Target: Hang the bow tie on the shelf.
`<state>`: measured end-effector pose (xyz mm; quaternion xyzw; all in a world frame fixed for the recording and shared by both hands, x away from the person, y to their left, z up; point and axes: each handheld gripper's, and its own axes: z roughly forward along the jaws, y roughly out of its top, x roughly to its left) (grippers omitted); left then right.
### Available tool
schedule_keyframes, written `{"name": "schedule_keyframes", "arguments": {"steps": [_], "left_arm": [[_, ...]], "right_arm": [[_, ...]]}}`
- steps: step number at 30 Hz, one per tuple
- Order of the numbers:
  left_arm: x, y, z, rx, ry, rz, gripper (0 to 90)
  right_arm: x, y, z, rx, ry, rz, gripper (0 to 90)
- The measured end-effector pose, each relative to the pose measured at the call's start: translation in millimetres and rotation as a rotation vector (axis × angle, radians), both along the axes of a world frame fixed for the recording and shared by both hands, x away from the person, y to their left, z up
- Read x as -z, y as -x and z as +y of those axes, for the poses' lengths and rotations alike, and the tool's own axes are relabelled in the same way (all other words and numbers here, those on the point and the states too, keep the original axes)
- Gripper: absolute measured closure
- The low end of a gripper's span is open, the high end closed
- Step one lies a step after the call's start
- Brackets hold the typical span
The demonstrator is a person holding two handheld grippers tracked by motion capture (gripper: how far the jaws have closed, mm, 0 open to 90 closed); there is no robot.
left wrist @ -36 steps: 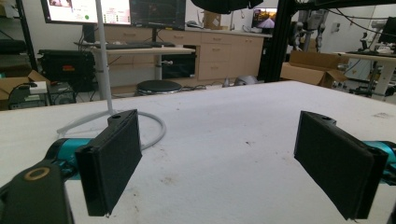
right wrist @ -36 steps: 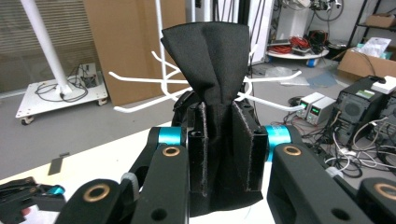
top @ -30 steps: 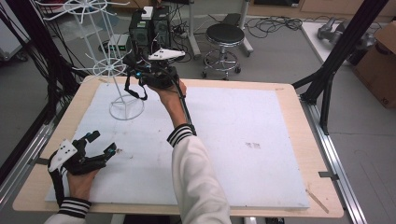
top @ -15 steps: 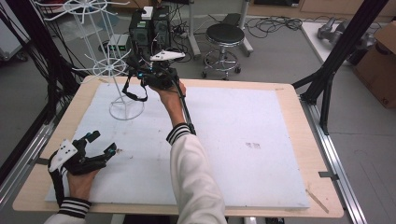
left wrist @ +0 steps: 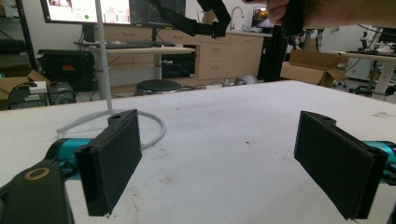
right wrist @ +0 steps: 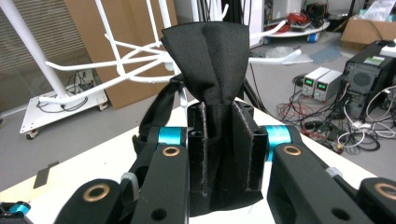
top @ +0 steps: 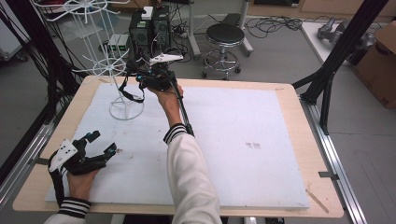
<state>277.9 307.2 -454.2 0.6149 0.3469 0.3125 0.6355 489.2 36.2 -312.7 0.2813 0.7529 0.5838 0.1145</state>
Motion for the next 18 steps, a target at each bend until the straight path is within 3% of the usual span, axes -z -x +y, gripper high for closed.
{"name": "schedule_keyframes", "arguments": {"steps": [12,18], "left_arm": [[0.0,-0.1,0.1,0.001,0.001,0.000,15.1],[0.0,0.0,-0.1,0.001,0.001,0.001,15.1]], "right_arm": [[7.5,-0.4,0.9,-0.005,0.017,0.029,76.6],[9.1,1.5,3.3,-0.023,0.063,0.033,76.2]]}}
